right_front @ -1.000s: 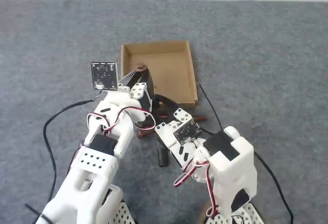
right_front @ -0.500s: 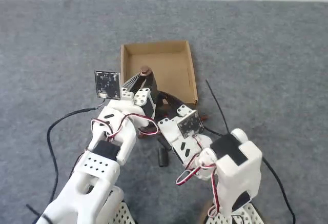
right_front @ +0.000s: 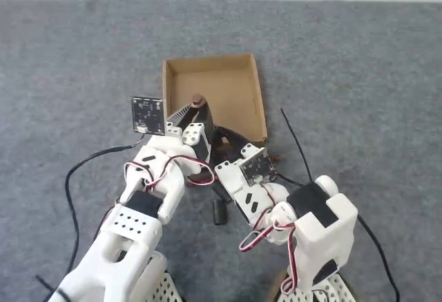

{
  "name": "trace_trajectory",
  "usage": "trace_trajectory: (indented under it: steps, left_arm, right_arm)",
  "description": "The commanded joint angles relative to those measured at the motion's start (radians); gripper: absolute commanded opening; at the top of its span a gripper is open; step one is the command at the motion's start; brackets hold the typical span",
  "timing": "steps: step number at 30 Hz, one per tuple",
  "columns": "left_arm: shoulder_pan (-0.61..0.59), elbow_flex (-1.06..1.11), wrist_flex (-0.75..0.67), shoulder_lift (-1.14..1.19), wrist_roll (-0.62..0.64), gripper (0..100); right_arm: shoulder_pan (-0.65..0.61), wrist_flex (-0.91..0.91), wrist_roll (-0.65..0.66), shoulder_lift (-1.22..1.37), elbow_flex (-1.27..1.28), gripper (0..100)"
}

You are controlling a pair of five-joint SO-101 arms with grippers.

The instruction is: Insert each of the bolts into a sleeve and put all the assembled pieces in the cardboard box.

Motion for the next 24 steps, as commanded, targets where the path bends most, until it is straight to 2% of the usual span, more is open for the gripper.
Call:
trace_trajectory:
  steps: [1, 10, 17, 24]
  left_arm:
    - [0.003, -0.010, 0.006, -0.029, 0.000, 1]
    - [0.003, -0.048, 0.032, 0.068, 0.000, 1]
    - [-0.002, -0.120, 0.032, 0.233, -0.078, 1]
    - [0.002, -0.119, 0.032, 0.242, -0.078, 4]
  right_arm:
    - [0.035, -0.067, -0.002, -0.074, 0.015, 0.6]
    - [0.036, -0.076, 0.000, -0.074, 0.020, 0.6]
    - [0.038, -0.077, 0.000, -0.074, 0.021, 0.6]
    - [0.051, -0.077, 0.000, -0.074, 0.021, 0.6]
